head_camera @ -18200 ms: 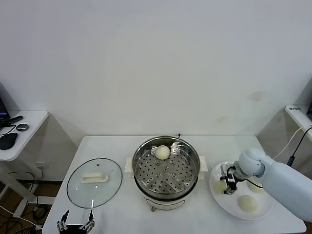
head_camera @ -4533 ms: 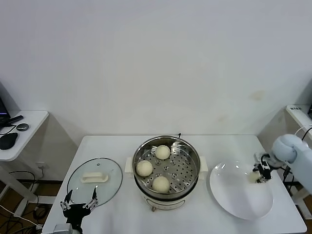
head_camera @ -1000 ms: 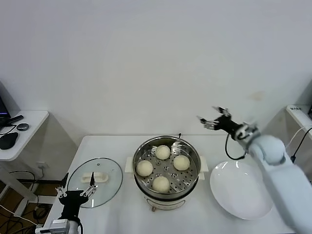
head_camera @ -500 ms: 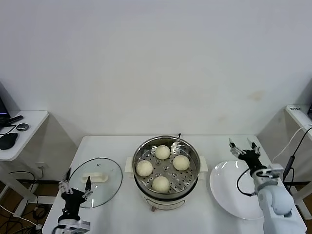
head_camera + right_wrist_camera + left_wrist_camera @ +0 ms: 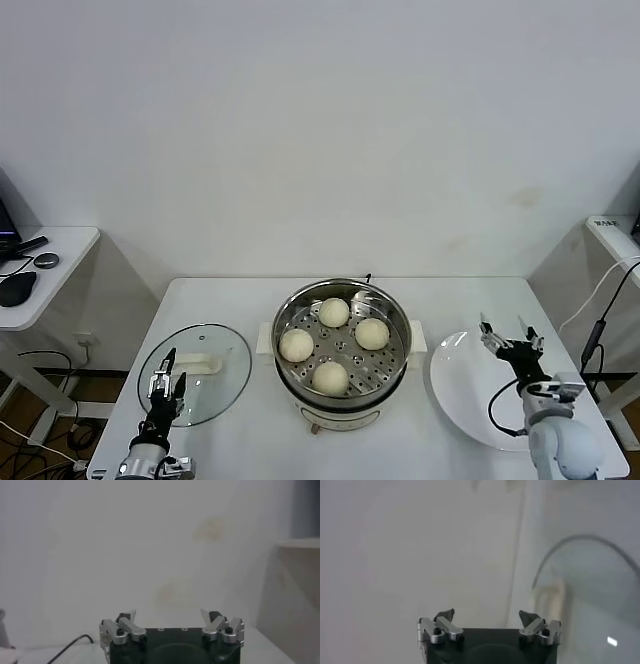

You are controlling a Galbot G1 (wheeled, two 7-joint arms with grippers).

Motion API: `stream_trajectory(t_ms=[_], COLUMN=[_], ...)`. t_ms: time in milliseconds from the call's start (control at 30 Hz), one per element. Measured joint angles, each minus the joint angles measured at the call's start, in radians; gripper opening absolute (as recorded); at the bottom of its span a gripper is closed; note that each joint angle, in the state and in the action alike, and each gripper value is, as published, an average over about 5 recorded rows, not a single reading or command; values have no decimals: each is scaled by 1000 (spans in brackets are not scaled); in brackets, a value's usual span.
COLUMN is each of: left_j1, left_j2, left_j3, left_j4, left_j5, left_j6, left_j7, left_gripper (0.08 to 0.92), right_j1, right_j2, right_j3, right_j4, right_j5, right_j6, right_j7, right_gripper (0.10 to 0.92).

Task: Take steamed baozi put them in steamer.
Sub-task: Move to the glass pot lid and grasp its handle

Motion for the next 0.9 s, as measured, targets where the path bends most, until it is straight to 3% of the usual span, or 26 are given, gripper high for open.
stream_trajectory(t_ms=[467, 900], left_j1=[-89, -158], left_j2=[9, 18], left_j3=[26, 34], left_j4=[134, 231], left_j5=[121, 138], left_j6=[15, 9], left_j7=[-71, -84], left_gripper=[823, 823], right_j1=[-56, -78], right_j2=[30, 44], right_j3=[36, 49], right_j4=[18, 18], right_j5=[-29, -49], right_j6=[12, 23], right_j7=[2, 2], right_gripper=[823, 823])
